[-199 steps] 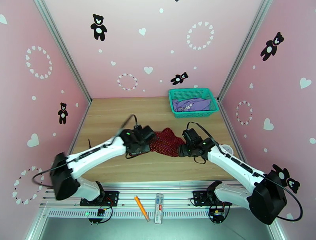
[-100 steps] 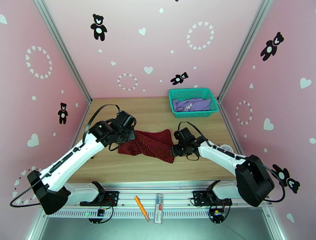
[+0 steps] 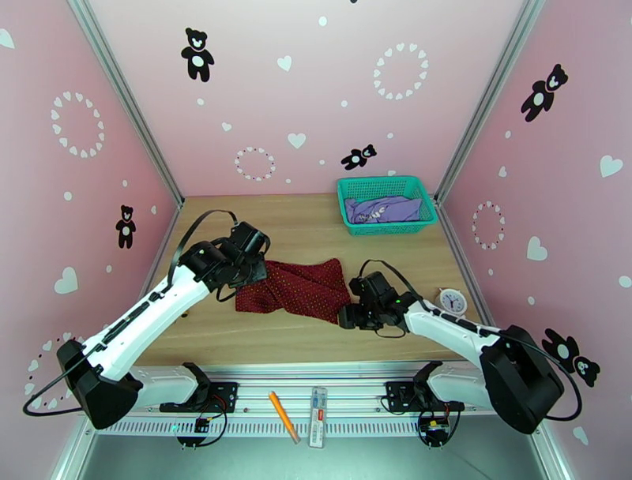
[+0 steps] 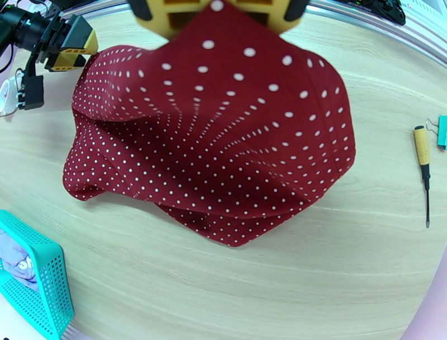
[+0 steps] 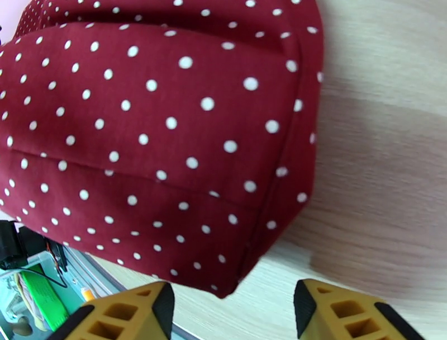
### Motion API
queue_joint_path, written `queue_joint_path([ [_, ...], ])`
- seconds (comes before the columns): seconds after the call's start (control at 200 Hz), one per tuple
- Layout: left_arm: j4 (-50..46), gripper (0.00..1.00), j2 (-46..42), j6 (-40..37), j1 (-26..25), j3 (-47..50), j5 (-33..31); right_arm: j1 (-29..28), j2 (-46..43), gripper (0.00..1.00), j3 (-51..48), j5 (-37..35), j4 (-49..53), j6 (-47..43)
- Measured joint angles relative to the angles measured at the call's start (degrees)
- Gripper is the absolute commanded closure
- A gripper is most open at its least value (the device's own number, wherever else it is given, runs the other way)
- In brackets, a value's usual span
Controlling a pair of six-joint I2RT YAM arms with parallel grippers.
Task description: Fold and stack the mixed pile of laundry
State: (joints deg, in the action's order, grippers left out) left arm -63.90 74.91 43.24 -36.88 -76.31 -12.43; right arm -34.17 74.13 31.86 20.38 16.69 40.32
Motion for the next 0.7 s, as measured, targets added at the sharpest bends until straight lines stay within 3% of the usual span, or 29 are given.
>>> queue_joint_path([
  [0.06, 0.0, 1.0, 0.1, -0.2, 0.0, 0.0, 0.0, -0.7, 2.3, 0.67, 0.1, 0.5, -2.5, 0.5],
  [0.125, 0.0, 1.0, 0.1, -0.2, 0.0, 0.0, 0.0, -1.2, 4.9, 1.0, 0.5, 1.2, -4.5, 0.7],
  [0.38, -0.6, 1.0, -0.6, -1.3, 2.3, -0.1, 0.0, -1.4, 4.9, 1.0, 8.6, 0.6, -0.7, -0.5],
  [0.545, -3.8, 1.0, -1.5, -4.4, 7.7, -3.9, 0.9, 0.1, -0.7, 1.0, 24.7, -2.3, 10.3, -5.4],
  [0.701, -4.3, 1.0, 0.7, -8.4, 13.3, -7.8, 3.4, 5.6, 3.8, 1.0, 39.8, -2.6, 16.5, -10.0],
])
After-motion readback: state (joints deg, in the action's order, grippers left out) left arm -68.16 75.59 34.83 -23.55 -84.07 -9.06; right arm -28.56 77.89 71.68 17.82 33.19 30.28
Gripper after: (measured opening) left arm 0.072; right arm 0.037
